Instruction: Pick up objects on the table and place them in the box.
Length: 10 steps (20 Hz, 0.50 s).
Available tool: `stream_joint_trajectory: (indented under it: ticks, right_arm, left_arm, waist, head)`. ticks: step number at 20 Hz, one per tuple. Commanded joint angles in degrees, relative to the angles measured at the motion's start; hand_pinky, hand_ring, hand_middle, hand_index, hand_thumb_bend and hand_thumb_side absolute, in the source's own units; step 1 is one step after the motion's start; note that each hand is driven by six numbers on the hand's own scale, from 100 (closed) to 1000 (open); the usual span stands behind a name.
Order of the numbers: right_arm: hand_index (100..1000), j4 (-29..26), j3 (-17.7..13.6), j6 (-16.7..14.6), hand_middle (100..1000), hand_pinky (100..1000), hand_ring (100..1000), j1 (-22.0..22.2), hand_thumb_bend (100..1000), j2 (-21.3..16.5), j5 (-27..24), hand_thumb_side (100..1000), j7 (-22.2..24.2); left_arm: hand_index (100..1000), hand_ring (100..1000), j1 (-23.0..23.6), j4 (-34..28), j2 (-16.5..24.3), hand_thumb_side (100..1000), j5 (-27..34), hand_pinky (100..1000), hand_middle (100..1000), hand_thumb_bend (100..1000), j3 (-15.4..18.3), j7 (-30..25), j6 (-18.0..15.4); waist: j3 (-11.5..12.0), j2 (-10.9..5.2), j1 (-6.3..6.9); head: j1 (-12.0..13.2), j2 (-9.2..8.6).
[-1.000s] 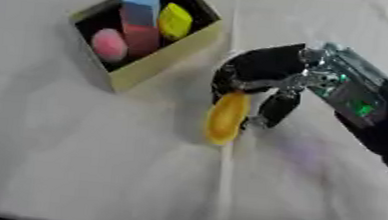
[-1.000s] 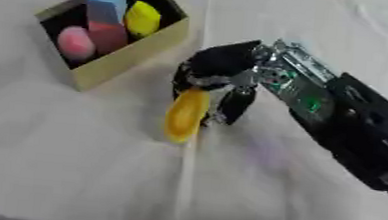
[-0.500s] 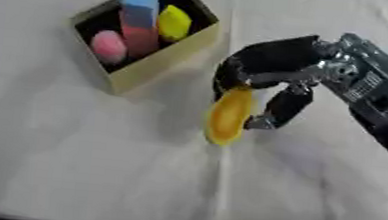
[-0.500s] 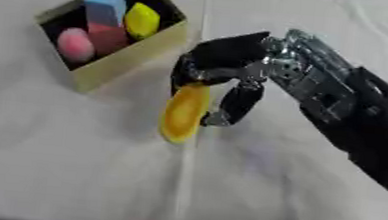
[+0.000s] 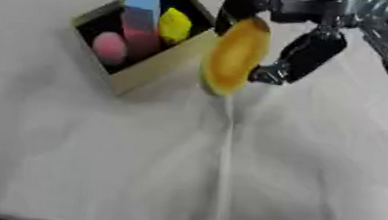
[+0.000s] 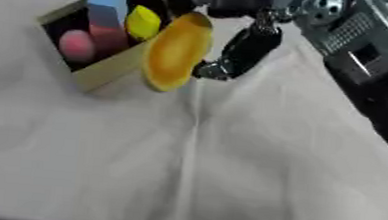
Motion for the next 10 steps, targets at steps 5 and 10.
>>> stream_joint_trajectory:
  ticks: [5,10]
  right_arm:
    - [598,13.8,-1.8,-1.5,502,796,756,-8.2,100,5.4,3.5,100,0.2]
    - [594,23.4,-3.5,-3.4,497,796,757,-12.4,100,10.5,8.1,100,-2.1]
  left_arm:
    - [802,784,-0.9,-0.9,1.2,526,0.1,682,656,521,0.5,0.4,-0.3]
    - [801,784,-1.4,-0.9,1.0,524,0.2,682,656,523,0.4,0.5,-0.4]
  waist:
    - [0.6,-1.63,-0.17]
    - [1.1,-1.41,-0.49]
  head:
    - [-0.8,-0.74]
    - [-1.3,-1.06]
